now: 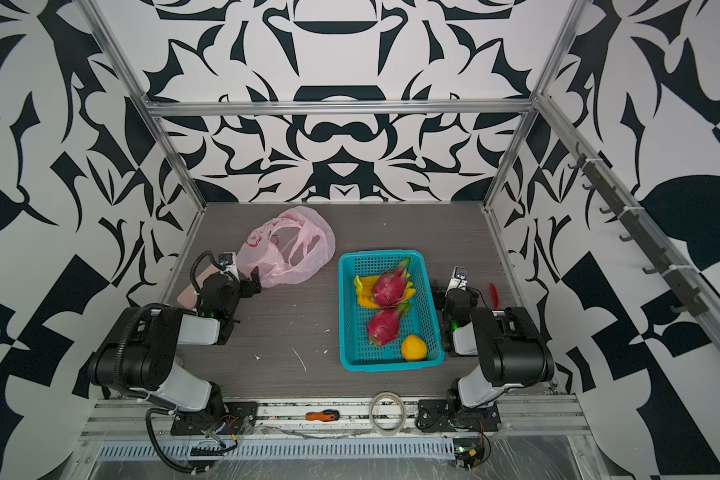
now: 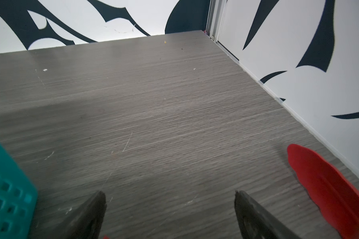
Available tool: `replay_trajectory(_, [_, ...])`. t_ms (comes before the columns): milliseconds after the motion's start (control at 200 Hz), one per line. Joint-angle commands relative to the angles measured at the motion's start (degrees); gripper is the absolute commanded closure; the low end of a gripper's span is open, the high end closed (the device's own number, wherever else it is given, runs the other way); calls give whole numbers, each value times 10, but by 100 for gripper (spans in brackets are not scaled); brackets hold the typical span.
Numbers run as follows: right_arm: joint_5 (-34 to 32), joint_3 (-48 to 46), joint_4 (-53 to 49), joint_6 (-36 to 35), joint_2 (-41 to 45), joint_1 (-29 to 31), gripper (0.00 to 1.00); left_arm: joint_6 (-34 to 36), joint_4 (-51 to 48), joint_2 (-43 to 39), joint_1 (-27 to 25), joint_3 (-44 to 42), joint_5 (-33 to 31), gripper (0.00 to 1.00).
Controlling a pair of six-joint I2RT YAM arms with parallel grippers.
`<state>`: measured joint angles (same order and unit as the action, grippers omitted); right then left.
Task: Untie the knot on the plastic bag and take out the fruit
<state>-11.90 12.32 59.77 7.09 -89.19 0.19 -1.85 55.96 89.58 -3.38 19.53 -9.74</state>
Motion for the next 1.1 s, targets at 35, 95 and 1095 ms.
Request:
replay_trajectory(35, [48,63,-51,-29,6,12,0,3,-10,0,2,6,5,1])
replay_trajectory(95, [43,70,-61,-41,5,22,0,3,-9,-1,2,7,5,1])
replay_trajectory(1095, [55,76,-69,-51,2,24,0,2,-11,-1,2,8,5,1])
